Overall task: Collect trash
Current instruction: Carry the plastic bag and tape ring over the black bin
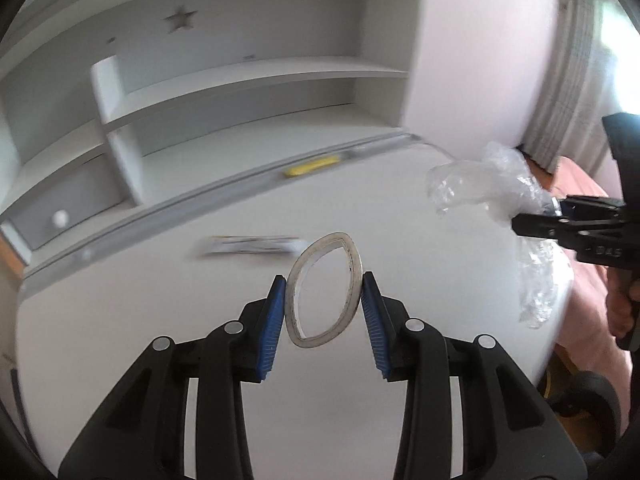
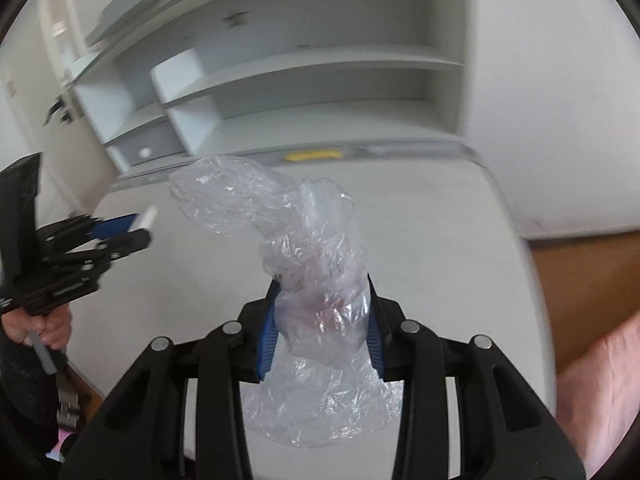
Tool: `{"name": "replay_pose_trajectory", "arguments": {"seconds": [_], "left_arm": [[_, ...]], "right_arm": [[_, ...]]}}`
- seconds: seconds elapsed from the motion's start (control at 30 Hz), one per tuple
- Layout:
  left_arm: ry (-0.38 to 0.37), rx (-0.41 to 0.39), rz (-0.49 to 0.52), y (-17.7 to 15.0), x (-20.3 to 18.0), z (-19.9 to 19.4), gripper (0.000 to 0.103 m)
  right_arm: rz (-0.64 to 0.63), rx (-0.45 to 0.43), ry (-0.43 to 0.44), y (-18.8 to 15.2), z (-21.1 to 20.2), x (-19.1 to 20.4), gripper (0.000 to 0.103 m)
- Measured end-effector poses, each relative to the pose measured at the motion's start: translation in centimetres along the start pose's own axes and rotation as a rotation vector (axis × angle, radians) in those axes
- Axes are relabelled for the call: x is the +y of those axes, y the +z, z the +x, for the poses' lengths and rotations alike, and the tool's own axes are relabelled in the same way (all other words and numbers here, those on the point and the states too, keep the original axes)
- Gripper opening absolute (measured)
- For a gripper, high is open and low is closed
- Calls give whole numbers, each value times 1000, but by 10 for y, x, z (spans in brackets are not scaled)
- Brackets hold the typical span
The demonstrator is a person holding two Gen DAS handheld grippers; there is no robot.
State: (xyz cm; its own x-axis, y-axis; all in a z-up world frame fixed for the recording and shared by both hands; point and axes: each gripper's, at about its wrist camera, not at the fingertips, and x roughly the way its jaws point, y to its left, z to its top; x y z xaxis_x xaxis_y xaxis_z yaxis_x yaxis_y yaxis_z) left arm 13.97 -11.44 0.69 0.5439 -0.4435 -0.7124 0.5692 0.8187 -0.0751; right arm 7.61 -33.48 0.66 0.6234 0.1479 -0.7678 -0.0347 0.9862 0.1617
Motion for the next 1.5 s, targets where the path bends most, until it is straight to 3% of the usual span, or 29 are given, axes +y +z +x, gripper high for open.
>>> {"name": "replay_pose_trajectory", "arguments": {"seconds": [0.4, 0.73, 0.97, 1.17, 1.5], "left_arm": [[-251, -19, 222, -7, -188, -12, 37], [-465, 33, 400, -44, -333, 11, 37], [-541, 136, 486, -72, -402, 68, 37], [-600, 230, 566, -101, -464, 119, 37], [-633, 346, 618, -128, -514, 174, 37]], "right_arm": [[309, -52, -279, -110, -114, -99, 37], [589, -122, -392, -228, -194, -175, 37], [765, -63, -439, -314, -191, -233, 37], [905, 47, -476, -379, -167, -276, 37], [1002, 229, -481, -438, -124, -320, 37]]}}
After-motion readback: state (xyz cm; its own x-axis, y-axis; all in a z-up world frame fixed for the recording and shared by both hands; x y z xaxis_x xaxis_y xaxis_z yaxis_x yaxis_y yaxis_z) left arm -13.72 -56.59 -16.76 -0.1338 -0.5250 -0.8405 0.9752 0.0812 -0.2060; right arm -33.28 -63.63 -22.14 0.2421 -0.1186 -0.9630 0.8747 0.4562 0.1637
